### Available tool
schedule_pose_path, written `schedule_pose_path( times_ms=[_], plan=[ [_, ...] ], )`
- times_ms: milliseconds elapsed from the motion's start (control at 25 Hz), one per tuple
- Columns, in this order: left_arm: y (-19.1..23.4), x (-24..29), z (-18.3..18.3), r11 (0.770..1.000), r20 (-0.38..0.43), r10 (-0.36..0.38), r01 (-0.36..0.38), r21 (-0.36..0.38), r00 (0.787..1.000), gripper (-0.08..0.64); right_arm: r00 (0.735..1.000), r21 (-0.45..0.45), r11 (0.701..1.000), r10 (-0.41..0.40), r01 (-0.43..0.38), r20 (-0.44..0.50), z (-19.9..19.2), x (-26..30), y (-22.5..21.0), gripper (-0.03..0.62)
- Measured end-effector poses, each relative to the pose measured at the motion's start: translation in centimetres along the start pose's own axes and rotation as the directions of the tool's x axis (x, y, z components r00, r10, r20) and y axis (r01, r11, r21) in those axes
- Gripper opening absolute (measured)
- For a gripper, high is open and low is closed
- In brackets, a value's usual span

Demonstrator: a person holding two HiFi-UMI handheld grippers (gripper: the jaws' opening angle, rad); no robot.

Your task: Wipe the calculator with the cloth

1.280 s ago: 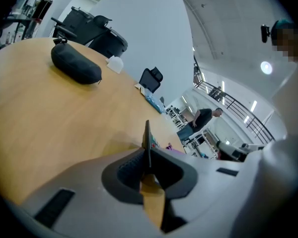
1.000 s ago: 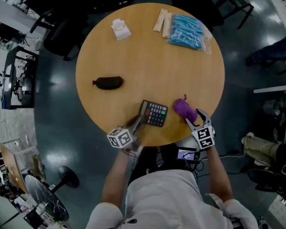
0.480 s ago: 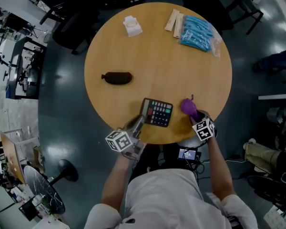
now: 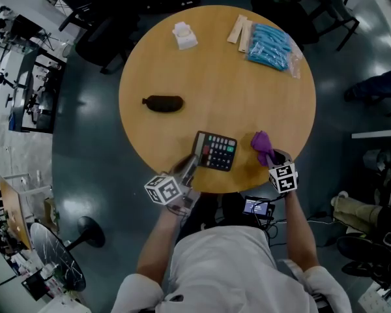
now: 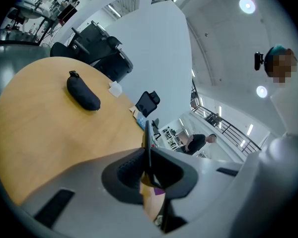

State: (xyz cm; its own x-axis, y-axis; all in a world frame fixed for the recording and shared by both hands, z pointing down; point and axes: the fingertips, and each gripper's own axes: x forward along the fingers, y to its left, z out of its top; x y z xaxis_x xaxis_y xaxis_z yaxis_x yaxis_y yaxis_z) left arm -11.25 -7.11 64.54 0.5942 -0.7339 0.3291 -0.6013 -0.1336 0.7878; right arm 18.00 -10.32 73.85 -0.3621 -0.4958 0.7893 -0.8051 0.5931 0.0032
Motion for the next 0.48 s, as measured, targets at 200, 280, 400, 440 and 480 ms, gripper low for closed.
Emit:
schedule_pose_path(
  times_ms=[200,280,400,440,480],
  plan=[
    [-2.5,-0.7,0.1,1.0,0.001,-0.018,0.018,-0.014,1.0,0.046,0.966,-0.041,0.999,-0.005,0.017,0.258,9.1,-7.3,0.9,0.072],
    [-3.4,-1.0,0.3,1.0,0.002,-0.019,0.019,-0.022,1.0,0.044,0.935,-0.148,0.989,0.036,0.017,0.352,14.2,-10.4,2.5,0.072],
    [-5.2,-1.8,0.9,1.0,0.005,0.006,-0.006,0.008,1.0,0.044,0.9,-0.377,0.925,0.134,0.036,0.414,21.0,-13.5,6.7,0.072],
    [-5.8,-2.0,1.1,1.0,0.009,0.019,-0.019,0.023,1.0,0.044,0.896,-0.451,0.891,0.159,0.05,0.414,22.7,-13.9,8.2,0.072],
    [-6.5,-2.2,1.4,0.999,0.015,0.028,-0.028,0.036,1.0,0.044,0.896,-0.516,0.854,0.177,0.065,0.407,24.0,-14.0,9.6,0.072]
  ],
)
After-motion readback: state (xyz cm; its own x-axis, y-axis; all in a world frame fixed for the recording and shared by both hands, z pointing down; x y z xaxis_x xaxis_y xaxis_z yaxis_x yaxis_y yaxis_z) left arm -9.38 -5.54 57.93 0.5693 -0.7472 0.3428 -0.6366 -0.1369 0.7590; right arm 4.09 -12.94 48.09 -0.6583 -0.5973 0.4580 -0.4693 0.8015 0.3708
